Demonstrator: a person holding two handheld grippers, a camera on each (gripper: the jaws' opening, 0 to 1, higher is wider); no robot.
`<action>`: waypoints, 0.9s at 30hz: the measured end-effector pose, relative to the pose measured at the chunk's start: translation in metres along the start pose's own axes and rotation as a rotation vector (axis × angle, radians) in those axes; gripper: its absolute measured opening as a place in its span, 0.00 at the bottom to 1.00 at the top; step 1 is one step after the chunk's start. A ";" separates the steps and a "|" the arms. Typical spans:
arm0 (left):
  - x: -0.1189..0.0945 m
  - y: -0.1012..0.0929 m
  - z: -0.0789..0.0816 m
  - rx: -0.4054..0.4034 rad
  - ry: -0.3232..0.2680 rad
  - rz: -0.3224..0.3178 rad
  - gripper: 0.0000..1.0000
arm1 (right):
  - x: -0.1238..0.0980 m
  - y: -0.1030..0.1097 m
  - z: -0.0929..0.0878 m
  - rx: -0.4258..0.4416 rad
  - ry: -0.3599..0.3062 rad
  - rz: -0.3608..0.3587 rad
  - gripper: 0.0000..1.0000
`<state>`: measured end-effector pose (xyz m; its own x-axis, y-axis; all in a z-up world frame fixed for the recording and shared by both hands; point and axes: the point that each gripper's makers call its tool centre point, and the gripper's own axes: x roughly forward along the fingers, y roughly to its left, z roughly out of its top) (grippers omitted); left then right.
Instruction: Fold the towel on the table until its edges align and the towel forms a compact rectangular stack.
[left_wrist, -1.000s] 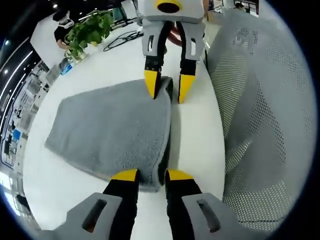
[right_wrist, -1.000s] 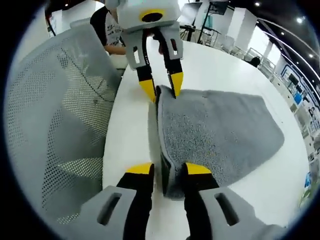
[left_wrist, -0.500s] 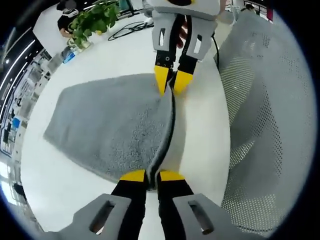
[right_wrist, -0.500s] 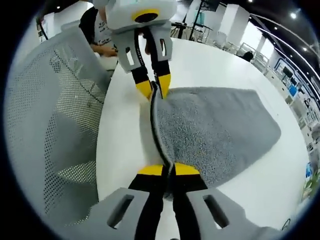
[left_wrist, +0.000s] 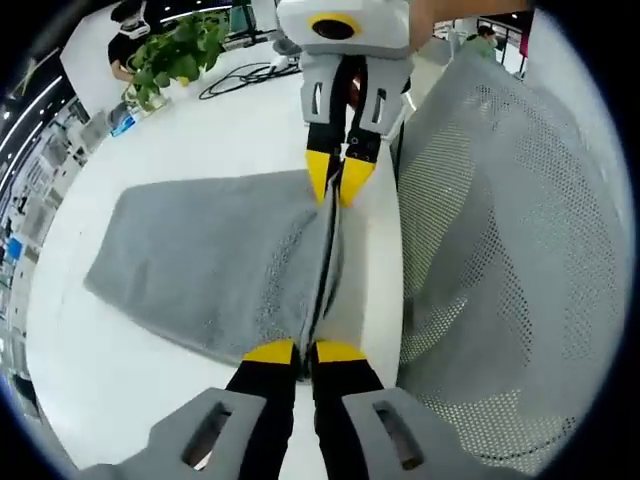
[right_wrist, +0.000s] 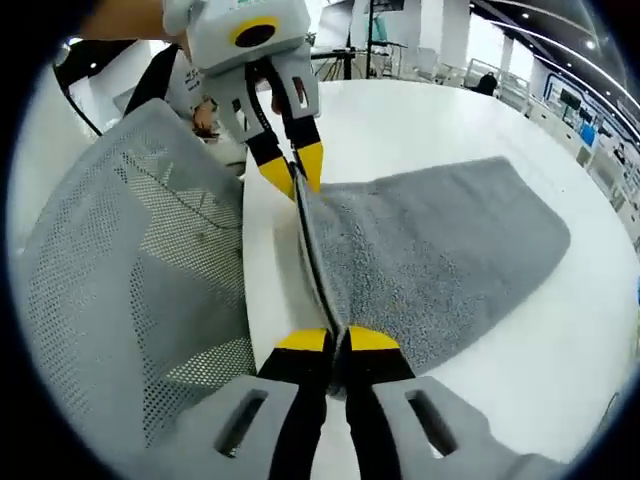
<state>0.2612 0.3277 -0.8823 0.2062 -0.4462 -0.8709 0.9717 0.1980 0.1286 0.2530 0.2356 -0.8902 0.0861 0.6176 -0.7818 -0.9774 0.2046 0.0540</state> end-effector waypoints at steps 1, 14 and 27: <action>-0.002 0.001 -0.001 -0.006 -0.002 0.004 0.04 | -0.001 0.001 0.002 0.015 -0.004 0.007 0.03; -0.036 0.008 0.005 -0.063 -0.060 0.011 0.05 | -0.025 0.011 0.031 0.071 -0.059 0.060 0.03; -0.068 0.009 0.021 -0.135 -0.112 -0.027 0.05 | -0.049 0.015 0.053 0.074 -0.105 0.073 0.03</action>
<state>0.2588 0.3419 -0.8121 0.1992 -0.5461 -0.8137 0.9544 0.2965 0.0347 0.2443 0.2487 -0.8186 0.0385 0.7080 -0.7052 -0.9652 0.2091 0.1572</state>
